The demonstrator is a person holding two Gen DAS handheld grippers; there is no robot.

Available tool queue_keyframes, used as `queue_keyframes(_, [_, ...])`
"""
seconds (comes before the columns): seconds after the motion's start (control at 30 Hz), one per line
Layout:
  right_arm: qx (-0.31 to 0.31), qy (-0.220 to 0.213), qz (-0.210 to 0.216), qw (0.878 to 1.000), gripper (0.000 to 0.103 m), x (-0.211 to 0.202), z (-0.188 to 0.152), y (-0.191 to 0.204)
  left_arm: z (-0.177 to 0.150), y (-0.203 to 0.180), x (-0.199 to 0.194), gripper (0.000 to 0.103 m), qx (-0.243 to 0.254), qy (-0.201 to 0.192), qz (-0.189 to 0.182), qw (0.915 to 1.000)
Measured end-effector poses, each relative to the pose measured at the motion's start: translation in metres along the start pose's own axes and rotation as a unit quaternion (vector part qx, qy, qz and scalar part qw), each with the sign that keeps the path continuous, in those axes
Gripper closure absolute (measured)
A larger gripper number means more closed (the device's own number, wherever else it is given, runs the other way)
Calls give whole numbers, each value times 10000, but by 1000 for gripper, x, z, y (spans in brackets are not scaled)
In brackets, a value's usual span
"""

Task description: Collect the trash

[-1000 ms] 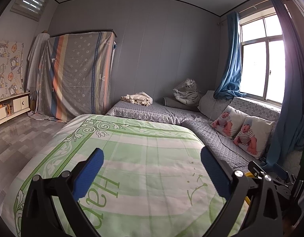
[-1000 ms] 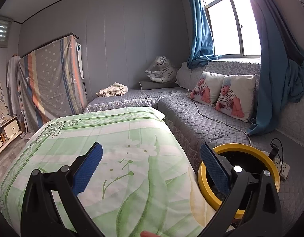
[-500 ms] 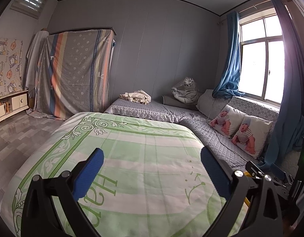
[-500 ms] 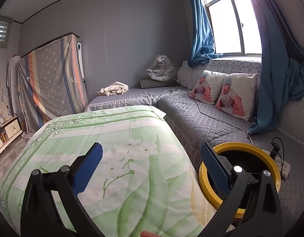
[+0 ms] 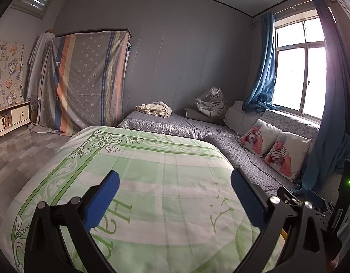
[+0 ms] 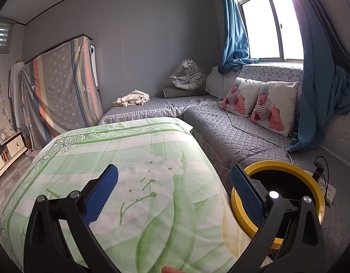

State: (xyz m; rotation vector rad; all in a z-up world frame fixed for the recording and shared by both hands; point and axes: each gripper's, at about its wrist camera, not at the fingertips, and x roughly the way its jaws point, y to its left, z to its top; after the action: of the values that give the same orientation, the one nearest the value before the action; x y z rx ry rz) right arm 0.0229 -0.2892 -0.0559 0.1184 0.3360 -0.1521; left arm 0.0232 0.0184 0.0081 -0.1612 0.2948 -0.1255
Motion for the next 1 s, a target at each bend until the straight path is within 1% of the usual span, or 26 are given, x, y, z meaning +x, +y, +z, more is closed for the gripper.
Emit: queue_keyframes(1.0, [34,122,24,9999,8,5,-2,-3,-6,-1,5,8,-9,99,-77,9999])
